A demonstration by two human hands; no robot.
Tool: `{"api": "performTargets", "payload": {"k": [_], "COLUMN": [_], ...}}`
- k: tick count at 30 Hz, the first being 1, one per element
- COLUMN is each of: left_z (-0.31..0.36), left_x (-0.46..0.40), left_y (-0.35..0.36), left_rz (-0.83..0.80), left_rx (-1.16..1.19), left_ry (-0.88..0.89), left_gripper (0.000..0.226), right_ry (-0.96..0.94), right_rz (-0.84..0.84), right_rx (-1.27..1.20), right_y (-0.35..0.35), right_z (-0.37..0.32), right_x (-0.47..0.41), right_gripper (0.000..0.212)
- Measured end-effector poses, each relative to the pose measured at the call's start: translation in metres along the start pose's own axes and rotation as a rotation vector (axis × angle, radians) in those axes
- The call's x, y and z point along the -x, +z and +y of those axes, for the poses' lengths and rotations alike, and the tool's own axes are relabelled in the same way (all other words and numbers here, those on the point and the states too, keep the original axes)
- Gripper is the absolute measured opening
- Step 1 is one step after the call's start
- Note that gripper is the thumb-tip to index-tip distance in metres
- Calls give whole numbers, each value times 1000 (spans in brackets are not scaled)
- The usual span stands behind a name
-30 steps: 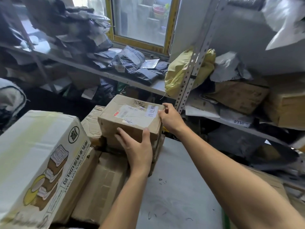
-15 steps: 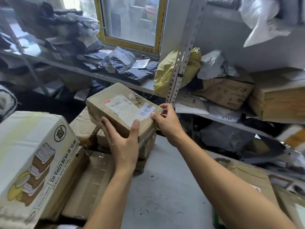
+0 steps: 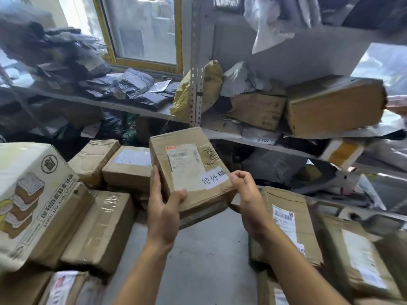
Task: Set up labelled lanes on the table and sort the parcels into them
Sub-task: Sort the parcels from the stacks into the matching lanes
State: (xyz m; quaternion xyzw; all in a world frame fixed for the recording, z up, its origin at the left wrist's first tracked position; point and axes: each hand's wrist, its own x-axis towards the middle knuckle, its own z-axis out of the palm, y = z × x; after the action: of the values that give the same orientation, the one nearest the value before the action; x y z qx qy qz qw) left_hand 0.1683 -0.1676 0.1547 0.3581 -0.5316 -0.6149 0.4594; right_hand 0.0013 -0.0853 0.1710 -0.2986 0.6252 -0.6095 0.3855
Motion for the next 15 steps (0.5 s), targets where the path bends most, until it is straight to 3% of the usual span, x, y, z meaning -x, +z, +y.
{"api": "performTargets", "payload": {"k": [3, 6, 10, 13, 15], "left_z": [-7, -14, -24, -26, -26], "left_x": [29, 56, 87, 108, 120], "left_y": [30, 57, 84, 102, 112], "left_rz": [-98, -180, -260, -355, -392], "left_rx": [41, 15, 57, 43, 37], "left_ry": [-17, -55, -178, -219, -226], "left_gripper": [74, 68, 93, 74, 68], "right_ry": [71, 101, 115, 95, 45], "right_rz": [-53, -99, -37, 48, 84], "right_rx": [9, -6, -103, -162, -130], "right_y": [-40, -75, -116, -134, -144], "right_z": [9, 12, 19, 24, 31], "right_x": [32, 67, 109, 134, 148], "right_gripper": [51, 45, 56, 68, 60]}}
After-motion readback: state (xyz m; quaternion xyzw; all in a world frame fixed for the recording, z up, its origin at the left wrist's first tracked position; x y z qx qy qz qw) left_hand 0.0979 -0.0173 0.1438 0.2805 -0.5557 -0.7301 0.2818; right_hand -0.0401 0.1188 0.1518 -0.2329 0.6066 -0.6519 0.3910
